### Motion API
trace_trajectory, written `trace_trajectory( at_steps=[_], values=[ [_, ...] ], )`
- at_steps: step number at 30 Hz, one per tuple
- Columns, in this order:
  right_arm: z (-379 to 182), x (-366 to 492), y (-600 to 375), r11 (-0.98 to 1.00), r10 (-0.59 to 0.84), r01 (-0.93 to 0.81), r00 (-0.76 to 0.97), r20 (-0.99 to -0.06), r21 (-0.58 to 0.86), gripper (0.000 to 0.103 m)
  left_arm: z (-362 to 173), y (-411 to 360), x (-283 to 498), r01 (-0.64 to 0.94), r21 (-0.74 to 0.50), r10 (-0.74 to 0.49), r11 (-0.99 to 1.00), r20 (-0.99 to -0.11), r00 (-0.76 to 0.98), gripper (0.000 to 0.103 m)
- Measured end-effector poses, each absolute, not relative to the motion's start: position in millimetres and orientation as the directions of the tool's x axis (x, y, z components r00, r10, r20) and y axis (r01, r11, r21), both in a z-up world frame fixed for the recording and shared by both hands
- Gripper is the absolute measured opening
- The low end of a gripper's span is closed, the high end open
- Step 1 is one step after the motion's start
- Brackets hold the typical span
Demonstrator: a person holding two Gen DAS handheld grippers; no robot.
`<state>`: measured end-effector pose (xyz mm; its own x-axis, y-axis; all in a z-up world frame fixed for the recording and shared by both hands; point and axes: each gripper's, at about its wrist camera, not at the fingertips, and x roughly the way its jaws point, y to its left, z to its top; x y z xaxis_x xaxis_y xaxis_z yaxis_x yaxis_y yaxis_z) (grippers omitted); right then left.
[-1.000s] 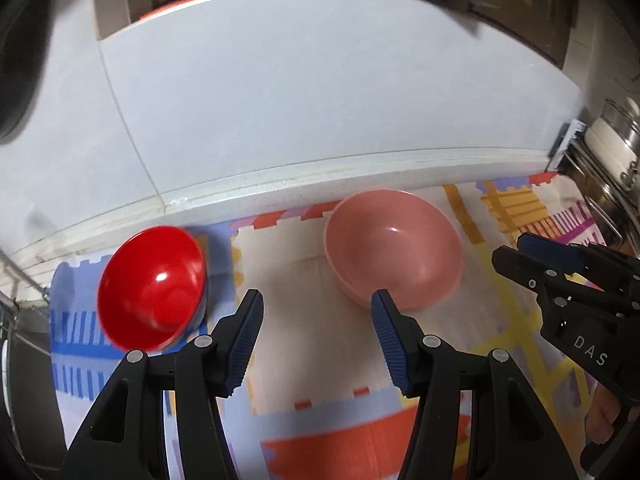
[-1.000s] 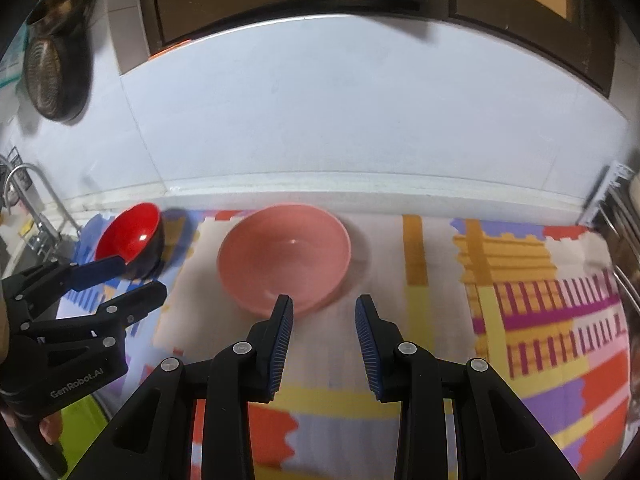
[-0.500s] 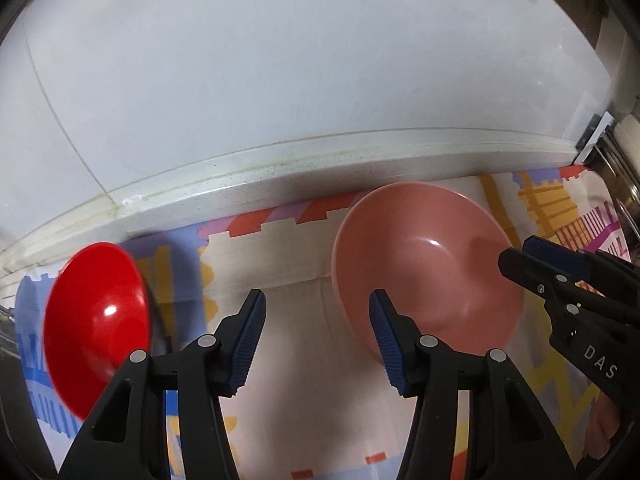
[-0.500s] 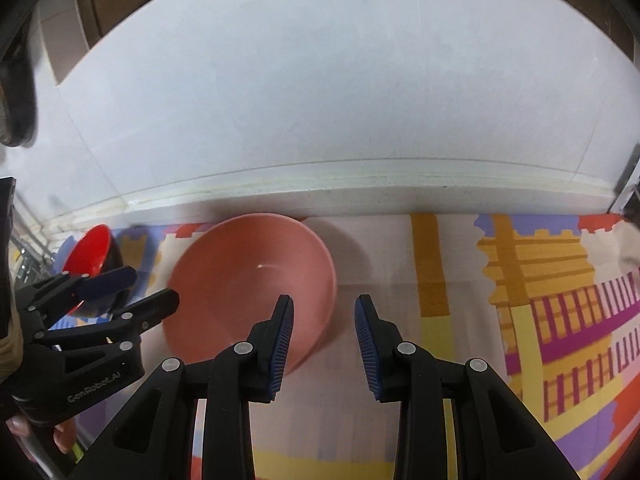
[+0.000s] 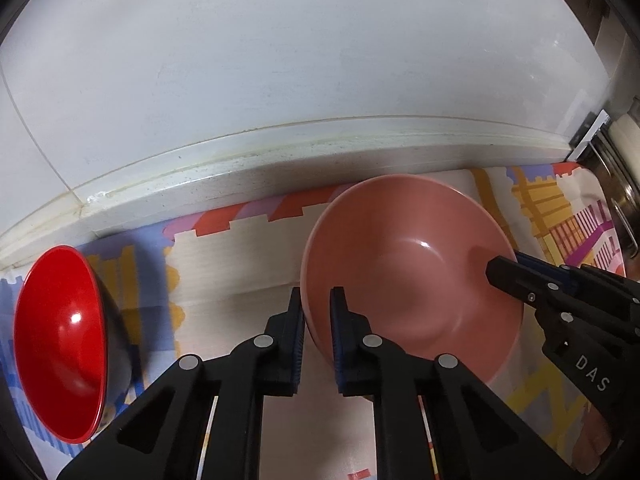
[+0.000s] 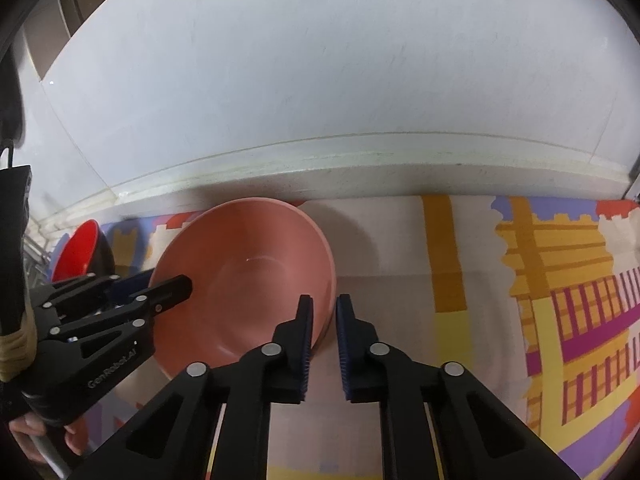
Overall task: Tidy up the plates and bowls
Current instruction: 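Close both grippers on the pink bowl's rim, then carry the pink bowl over the white bowl and lower it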
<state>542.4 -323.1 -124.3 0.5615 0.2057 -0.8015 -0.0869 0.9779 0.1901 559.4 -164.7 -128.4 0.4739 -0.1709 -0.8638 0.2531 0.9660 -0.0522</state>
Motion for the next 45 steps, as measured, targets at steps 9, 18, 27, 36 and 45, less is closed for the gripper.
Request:
trace_trajectory(
  at_steps=[9,18,27,36,45],
  values=[
    [-115.9,531.5,-325.3,0.977,0.205,-0.072,0.564,-0.8,0.199,0.012,-113.5,-163.1,544.3,0.247,-0.053,-0.173,0.968,-0.852,0.493,0.013],
    [-89.4,497.9,-327.8,0.976,0.203,-0.063,0.589,-0.782,0.206,0.012,-78.2,-156.6,503.3,0.249,-0.075,-0.204,0.966,-0.814,0.544,0.013],
    [-61.8,452.1,-330.9,0.977,0.2,-0.064,0.616,-0.762,0.204,0.012,-50.1,-151.5,451.2,0.262,-0.103,-0.242,0.96,-0.777,0.581,0.013],
    [-40.0,399.2,-326.4,0.984,0.168,-0.065,0.646,-0.745,0.166,0.012,-38.2,-150.5,400.6,0.275,-0.122,-0.266,0.954,-0.766,0.586,0.013],
    [-34.8,347.7,-323.3,0.985,0.166,-0.067,0.64,-0.75,0.161,0.012,-36.8,-149.9,355.0,0.302,-0.12,-0.283,0.946,-0.761,0.583,0.014]
  ],
)
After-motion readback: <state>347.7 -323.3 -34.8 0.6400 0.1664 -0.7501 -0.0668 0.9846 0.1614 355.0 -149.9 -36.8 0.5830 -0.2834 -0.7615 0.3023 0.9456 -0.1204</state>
